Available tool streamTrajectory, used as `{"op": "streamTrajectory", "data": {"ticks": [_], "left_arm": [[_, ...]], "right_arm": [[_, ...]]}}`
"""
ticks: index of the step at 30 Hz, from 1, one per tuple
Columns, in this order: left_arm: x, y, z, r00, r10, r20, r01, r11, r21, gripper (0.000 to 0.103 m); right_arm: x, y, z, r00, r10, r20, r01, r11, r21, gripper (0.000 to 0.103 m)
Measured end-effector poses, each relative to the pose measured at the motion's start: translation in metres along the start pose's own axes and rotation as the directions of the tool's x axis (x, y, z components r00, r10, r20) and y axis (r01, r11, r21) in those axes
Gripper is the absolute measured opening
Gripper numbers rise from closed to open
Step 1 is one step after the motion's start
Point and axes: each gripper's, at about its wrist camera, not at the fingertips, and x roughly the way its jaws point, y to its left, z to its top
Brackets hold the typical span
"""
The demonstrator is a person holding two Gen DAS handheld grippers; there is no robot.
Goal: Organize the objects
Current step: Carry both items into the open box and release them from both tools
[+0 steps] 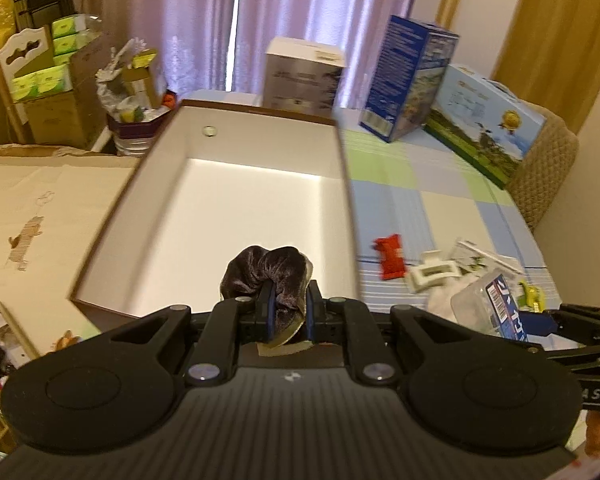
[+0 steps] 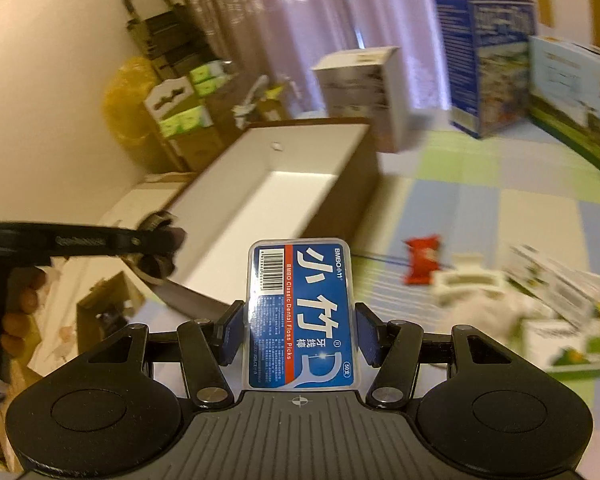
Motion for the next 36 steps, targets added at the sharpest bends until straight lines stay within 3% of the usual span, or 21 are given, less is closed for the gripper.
{"op": "streamTrajectory", "data": {"ticks": [7, 16, 30, 36], "left_arm": [[0.016, 0.046, 0.01, 0.999, 0.03, -0.018, -0.031, 1.0, -0.005, 0.011], [0.053, 0.079, 0.028, 0.997, 0.033, -0.071, -0.032, 0.999, 0.017, 0.011], [0.122, 0.094, 0.024, 0.972, 0.006, -0.236, 0.009, 0.998, 0.063, 0.013], [0.125, 0.096, 0.022, 0.972, -0.009, -0.234, 0.032, 0.995, 0.096, 0.024]], "right_arm": [[0.045, 0.036, 0.029, 1.0, 0.022, 0.006, -0.021, 0.999, -0.031, 0.054], [0.101, 0.049, 0.053, 0.999, -0.014, -0.034, 0.012, 0.999, -0.043, 0.054], [0.157, 0.048, 0.055, 0.988, -0.09, -0.124, 0.085, 0.995, -0.043, 0.054], [0.165, 0.043, 0.055, 0.984, -0.111, -0.139, 0.107, 0.994, -0.036, 0.054]]}}
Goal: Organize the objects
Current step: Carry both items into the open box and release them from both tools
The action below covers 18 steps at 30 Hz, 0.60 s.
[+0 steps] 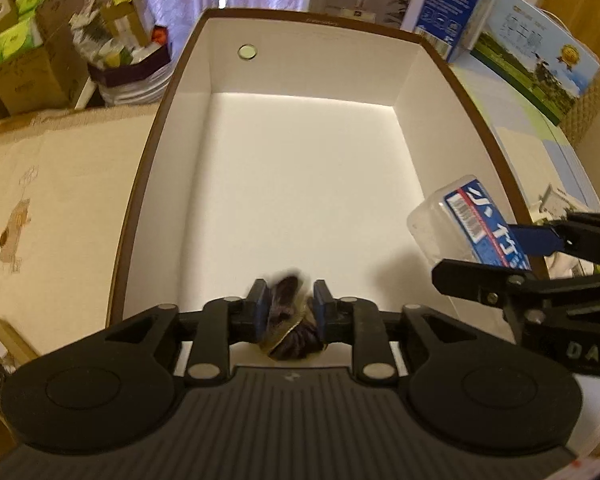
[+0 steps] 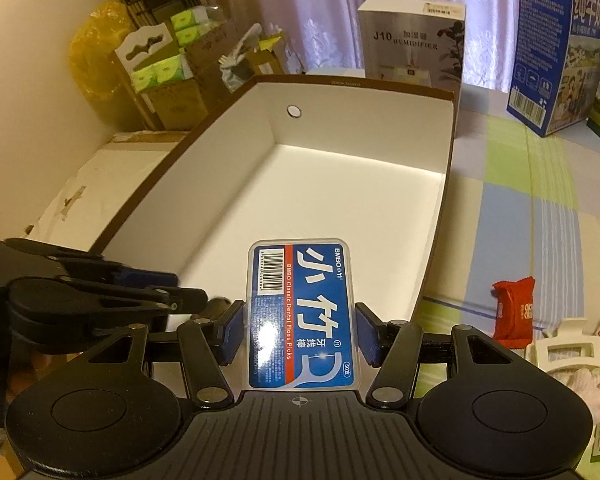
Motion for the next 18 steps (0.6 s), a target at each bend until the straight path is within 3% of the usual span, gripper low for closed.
{"op": "streamTrajectory", "data": {"ticks": [2, 18], "left_arm": [[-0.004, 0.0, 0.001, 1.0, -0.005, 0.008, 0.005, 1.0, 0.005, 0.03], [-0.016, 0.007, 0.007, 0.999, 0.024, 0.022, -0.025, 0.999, 0.026, 0.046]], "right_arm": [[0.001, 0.002, 0.0, 1.0, -0.003, 0.002, 0.003, 1.0, -0.005, 0.054], [0.018, 0.013, 0.002, 0.998, -0.059, 0.019, 0.06, 0.996, -0.071, 0.054]]}}
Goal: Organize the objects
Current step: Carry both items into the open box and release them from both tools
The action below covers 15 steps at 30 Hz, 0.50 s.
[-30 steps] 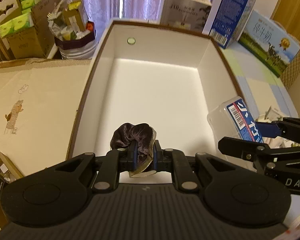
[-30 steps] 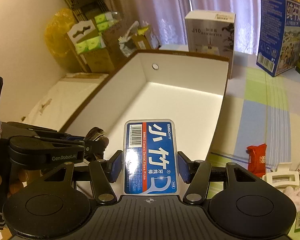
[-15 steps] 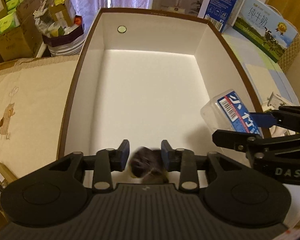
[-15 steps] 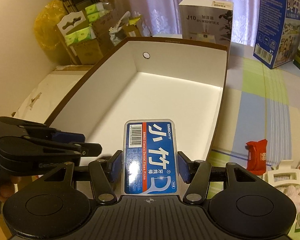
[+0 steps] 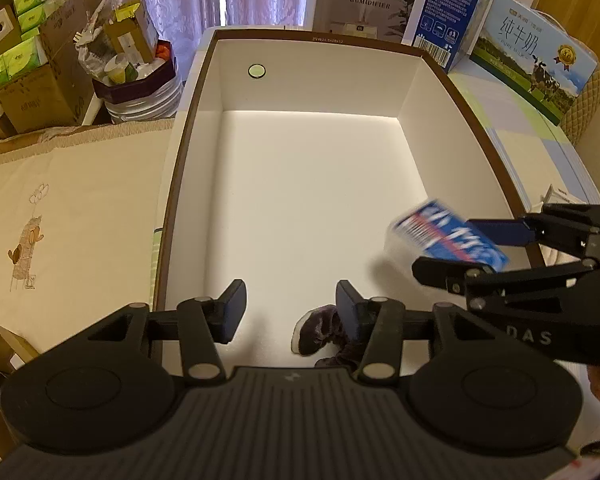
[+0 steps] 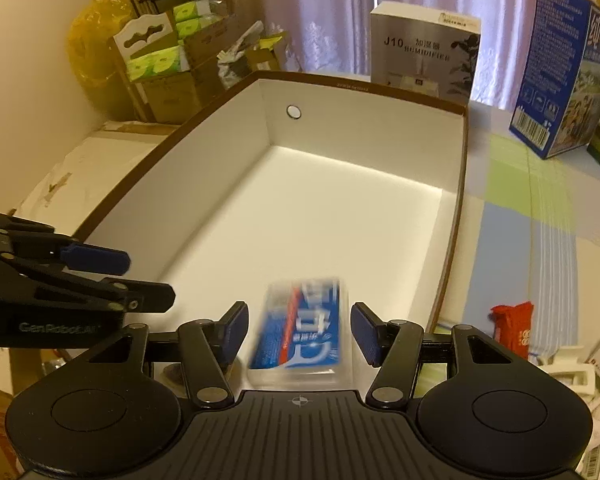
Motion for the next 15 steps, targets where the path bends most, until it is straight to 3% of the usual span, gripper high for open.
{"op": "streamTrajectory", "data": {"ticks": [15], "left_arm": [[-0.024, -0.002, -0.008, 0.999, -0.024, 0.031, 0.024, 1.0, 0.001, 0.07]], "right_arm": [[-0.045, 0.001, -0.013, 0.999, 0.033, -0.019, -0.032, 0.998, 0.051, 0.054]]}}
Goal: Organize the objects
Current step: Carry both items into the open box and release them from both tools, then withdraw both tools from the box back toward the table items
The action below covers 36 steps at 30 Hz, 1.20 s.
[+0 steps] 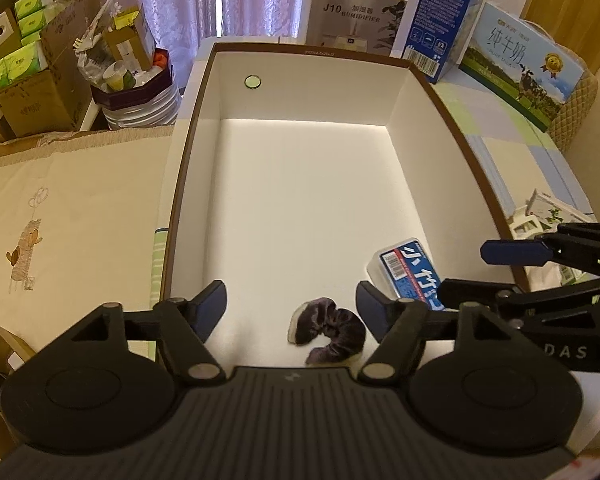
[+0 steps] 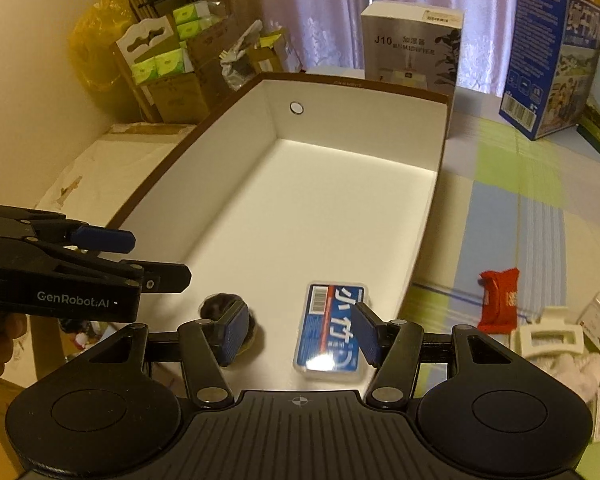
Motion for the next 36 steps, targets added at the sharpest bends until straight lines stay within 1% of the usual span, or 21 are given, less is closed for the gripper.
{"op": "streamTrajectory", "data": {"ticks": [4, 7, 11, 22, 33, 36], "left_arm": [[-0.012, -0.006, -0.003, 1.0, -0.002, 0.012, 0.002, 1.0, 0.008, 0.073], [-0.022, -0.011, -0.007, 1.0, -0.006, 0.02, 0.006, 1.0, 0.009, 0.08], [-0.031, -0.019, -0.014, 1.0, -0.014, 0.019, 0.014, 1.0, 0.018, 0.082], [-0.046, -0.035, -0.036, 1.0, -0.008, 0.016, 0.008, 1.0, 0.017, 0.083], [-0.057, -0.061, -0.055, 1.0, 0.007, 0.0, -0.007, 1.0, -0.001, 0.085], [-0.059, -0.07, -0.06, 1.0, 0.006, -0.002, -0.006, 1.0, -0.009, 0.087]], "right_arm": [[-0.016, 0.001, -0.006, 1.0, 0.012, 0.017, -0.012, 1.0, 0.016, 0.054], [-0.027, 0.002, -0.01, 0.999, 0.014, 0.028, -0.015, 1.0, 0.026, 0.054], [-0.039, 0.003, -0.018, 0.999, 0.016, 0.042, -0.018, 0.999, 0.045, 0.054], [-0.064, 0.001, -0.04, 0.998, 0.011, 0.059, -0.015, 0.997, 0.076, 0.054], [-0.082, -0.011, -0.061, 0.997, 0.043, 0.056, -0.046, 0.997, 0.054, 0.054], [-0.088, -0.017, -0.066, 0.997, 0.056, 0.056, -0.059, 0.997, 0.046, 0.054]]}}
